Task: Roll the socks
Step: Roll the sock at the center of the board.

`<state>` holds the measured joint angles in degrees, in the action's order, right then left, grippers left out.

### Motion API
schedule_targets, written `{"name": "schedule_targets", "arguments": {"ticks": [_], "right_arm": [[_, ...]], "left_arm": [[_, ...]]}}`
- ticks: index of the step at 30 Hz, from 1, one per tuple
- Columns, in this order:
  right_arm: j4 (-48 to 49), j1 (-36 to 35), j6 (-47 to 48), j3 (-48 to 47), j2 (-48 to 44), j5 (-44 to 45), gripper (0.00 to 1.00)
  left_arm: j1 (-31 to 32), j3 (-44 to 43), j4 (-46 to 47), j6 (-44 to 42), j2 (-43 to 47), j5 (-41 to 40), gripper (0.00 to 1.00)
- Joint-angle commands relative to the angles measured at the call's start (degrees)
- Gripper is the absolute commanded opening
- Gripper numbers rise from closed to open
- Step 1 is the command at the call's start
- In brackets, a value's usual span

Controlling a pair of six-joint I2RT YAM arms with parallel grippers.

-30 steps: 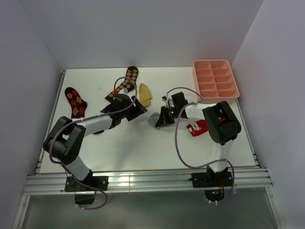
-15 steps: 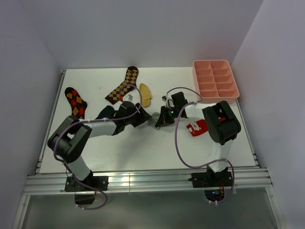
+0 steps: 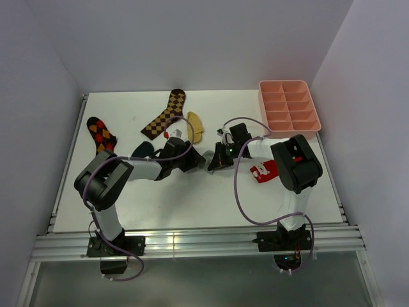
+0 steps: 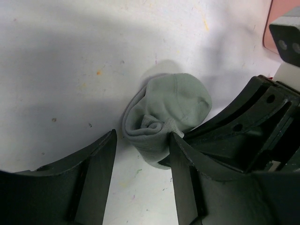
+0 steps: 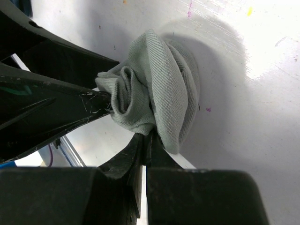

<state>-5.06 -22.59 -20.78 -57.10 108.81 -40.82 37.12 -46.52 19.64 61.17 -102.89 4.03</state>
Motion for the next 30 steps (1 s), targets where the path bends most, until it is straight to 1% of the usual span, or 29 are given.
{"name": "schedule_targets", "arguments": {"ticks": [1, 8, 10, 11, 13, 14, 15, 16, 18, 19, 20, 21, 22, 23, 24, 25, 26, 28, 29, 30], "right_arm": [[-3.38, -0.26, 1.35, 0.85, 2.81, 4.43, 0.0], [-3.73, -0.26, 1.44, 0.76, 2.63, 5.13, 0.0], [-3.73, -0.26, 1.61, 0.85, 2.46, 5.57, 0.0], [-3.73, -0.26, 1.53, 0.85, 2.37, 5.66, 0.0], [-3.29, -0.26, 1.53, 1.11, 1.93, 6.36, 0.0], [-3.03, -0.26, 1.53, 1.38, 1.06, 6.54, 0.01], [-2.68, -0.35, 1.53, 1.9, 0.53, 7.24, 0.01], [-2.41, -0.35, 1.61, 1.99, 0.0, 7.68, 0.02], [-2.41, -0.87, 2.14, 2.17, -1.93, 9.26, 0.03], [-2.41, -1.23, 2.84, 2.43, -2.72, 11.09, 0.06], [-2.32, -1.58, 3.28, 2.96, -4.56, 11.98, 0.08], [-1.89, -2.28, 3.55, 3.48, -5.79, 12.77, 0.1], [-0.84, -2.81, 4.16, 4.1, -7.11, 14.0, 0.13], [-0.13, -3.16, 4.42, 5.5, -8.43, 16.01, 0.2], [0.66, -3.6, 4.69, 6.29, -11.92, 17.42, 0.23], [2.14, -4.73, 5.47, 7.08, -13.53, 18.92, 0.29], [2.59, -5.44, 6.18, 8.31, -15.46, 22.5, 0.32], [4.18, -8.33, 8.55, 9.37, -20.03, 26.47, 0.39], [4.7, -9.39, 9.43, 10.16, -21.26, 30.67, 0.39], [4.88, -10.45, 11.18, 10.43, -22.06, 32.36, 0.4]], "left_arm": [[0.58, -1.46, -1.35, -0.61, -2.49, -1.39, 0.55], [0.67, -2.43, -2.67, -0.35, -4.77, -1.57, 0.54], [0.67, -2.7, -3.9, -0.52, -4.95, -2.1, 0.53], [0.67, -2.61, -4.43, -0.52, -4.95, -2.19, 0.47], [0.76, -2.7, -4.78, -0.61, -4.95, -2.19, 0.39], [0.76, -2.87, -5.13, -0.7, -5.12, -2.19, 0.33], [0.76, -3.31, -5.92, -0.87, -5.39, -2.19, 0.28], [0.76, -3.57, -6.28, -1.05, -5.56, -2.01, 0.2], [0.84, -4.19, -6.8, -1.58, -5.65, -1.92, 0.13], [0.93, -4.45, -7.15, -1.75, -5.65, -2.01, 0.11], [0.93, -4.8, -7.68, -2.45, -5.65, -2.36, 0.04], [1.11, -5.5, -8.21, -2.8, -5.57, -2.45, 0.01], [1.2, -5.86, -9.26, -3.24, -5.57, -2.71, 0.0], [1.28, -6.21, -9.79, -4.12, -5.48, -2.89, 0.01], [1.46, -6.91, -10.32, -4.56, -5.22, -3.33, 0.0], [1.46, -7.26, -11.54, -4.91, -5.13, -3.5, 0.0], [1.46, -7.61, -12.16, -5.79, -5.04, -3.59, 0.0], [1.64, -8.84, -14.0, -6.58, -4.86, -3.68, 0.0], [1.72, -9.28, -14.8, -7.28, -4.78, -3.77, 0.0], [1.72, -10.16, -15.41, -7.64, -4.69, -3.77, 0.0]]}}
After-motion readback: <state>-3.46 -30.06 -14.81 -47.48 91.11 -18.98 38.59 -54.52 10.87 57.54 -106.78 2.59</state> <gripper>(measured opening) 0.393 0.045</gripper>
